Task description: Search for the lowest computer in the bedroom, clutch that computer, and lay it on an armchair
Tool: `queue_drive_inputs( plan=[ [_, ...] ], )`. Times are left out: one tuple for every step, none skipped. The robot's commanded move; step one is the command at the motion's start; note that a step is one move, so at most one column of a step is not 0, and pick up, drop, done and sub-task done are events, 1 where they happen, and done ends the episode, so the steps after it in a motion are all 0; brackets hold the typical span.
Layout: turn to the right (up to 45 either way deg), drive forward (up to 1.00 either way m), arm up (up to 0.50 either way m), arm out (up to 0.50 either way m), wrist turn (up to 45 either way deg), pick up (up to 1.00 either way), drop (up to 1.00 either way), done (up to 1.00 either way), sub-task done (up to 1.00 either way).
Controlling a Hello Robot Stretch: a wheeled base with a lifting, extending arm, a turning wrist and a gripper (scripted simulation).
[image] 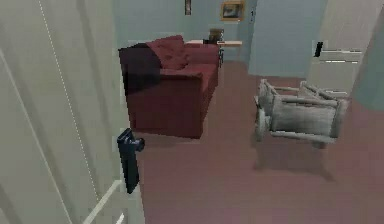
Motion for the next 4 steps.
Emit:
queue_drive_inputs(
  plan=[
    [36.0,0.0,0.0,0.0,0.0,0.0,0.0,0.0,0.0],
    [0.0,1.0,0.0,0.0,0.0,0.0,0.0,0.0,0.0],
    [27.0,0.0,0.0,0.0,0.0,0.0,0.0,0.0,0.0],
    [0.0,0.95,0.0,0.0,0.0,0.0,0.0,0.0,0.0]
  ],
)
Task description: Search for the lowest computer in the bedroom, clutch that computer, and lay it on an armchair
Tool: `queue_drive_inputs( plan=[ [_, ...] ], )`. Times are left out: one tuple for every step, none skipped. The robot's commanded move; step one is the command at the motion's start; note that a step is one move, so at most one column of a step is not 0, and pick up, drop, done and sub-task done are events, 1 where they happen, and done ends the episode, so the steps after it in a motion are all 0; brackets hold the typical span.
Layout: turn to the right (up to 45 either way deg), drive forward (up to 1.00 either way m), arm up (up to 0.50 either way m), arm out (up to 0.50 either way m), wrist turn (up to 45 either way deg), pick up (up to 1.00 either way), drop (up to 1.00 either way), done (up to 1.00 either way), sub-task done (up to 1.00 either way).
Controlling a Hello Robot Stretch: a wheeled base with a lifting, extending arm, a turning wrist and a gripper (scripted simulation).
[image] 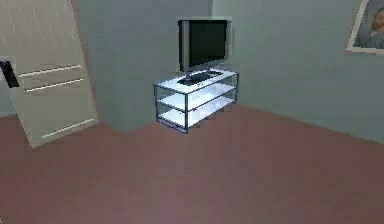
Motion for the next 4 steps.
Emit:
queue_drive_inputs(
  plan=[
    [36.0,0.0,0.0,0.0,0.0,0.0,0.0,0.0,0.0],
    [0.0,0.05,0.0,0.0,0.0,0.0,0.0,0.0,0.0],
    [-33.0,0.0,0.0,0.0,0.0,0.0,0.0,0.0,0.0],
    [0.0,0.4,0.0,0.0,0.0,0.0,0.0,0.0,0.0]
  ],
)
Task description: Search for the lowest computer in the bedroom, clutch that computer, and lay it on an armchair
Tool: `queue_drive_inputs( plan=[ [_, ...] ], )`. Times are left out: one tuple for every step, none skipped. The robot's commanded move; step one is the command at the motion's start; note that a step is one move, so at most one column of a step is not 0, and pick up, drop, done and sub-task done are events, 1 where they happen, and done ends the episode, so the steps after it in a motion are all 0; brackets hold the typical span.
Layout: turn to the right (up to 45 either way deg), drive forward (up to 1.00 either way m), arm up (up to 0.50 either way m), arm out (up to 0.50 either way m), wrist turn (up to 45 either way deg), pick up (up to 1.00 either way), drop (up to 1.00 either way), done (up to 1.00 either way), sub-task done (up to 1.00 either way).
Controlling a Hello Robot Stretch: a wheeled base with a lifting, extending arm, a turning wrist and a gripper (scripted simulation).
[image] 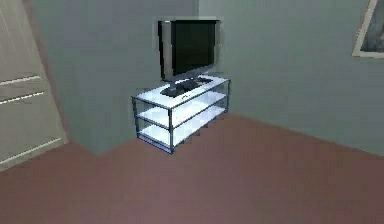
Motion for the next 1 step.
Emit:
queue_drive_inputs(
  plan=[
    [-45.0,0.0,0.0,0.0,0.0,0.0,0.0,0.0,0.0]
  ],
)
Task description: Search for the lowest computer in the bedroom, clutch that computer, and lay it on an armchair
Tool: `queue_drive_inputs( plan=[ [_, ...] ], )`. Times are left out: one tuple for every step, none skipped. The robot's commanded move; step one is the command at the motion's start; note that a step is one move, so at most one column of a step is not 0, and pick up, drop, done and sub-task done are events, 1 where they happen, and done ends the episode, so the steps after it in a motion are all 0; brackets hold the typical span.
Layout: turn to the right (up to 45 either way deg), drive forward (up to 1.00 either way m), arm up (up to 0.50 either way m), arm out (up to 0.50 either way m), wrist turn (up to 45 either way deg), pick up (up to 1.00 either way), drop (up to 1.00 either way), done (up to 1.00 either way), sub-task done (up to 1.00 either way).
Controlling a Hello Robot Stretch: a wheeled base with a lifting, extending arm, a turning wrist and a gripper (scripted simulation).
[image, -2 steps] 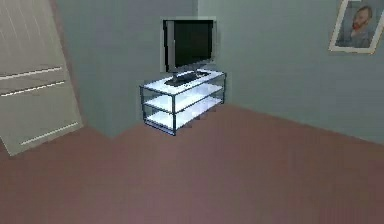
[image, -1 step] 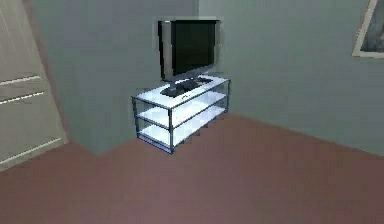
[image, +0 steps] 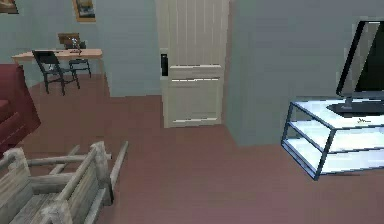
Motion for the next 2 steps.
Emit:
queue_drive_inputs(
  plan=[
    [-3.0,0.0,0.0,0.0,0.0,0.0,0.0,0.0,0.0],
    [0.0,0.25,0.0,0.0,0.0,0.0,0.0,0.0,0.0]
  ],
)
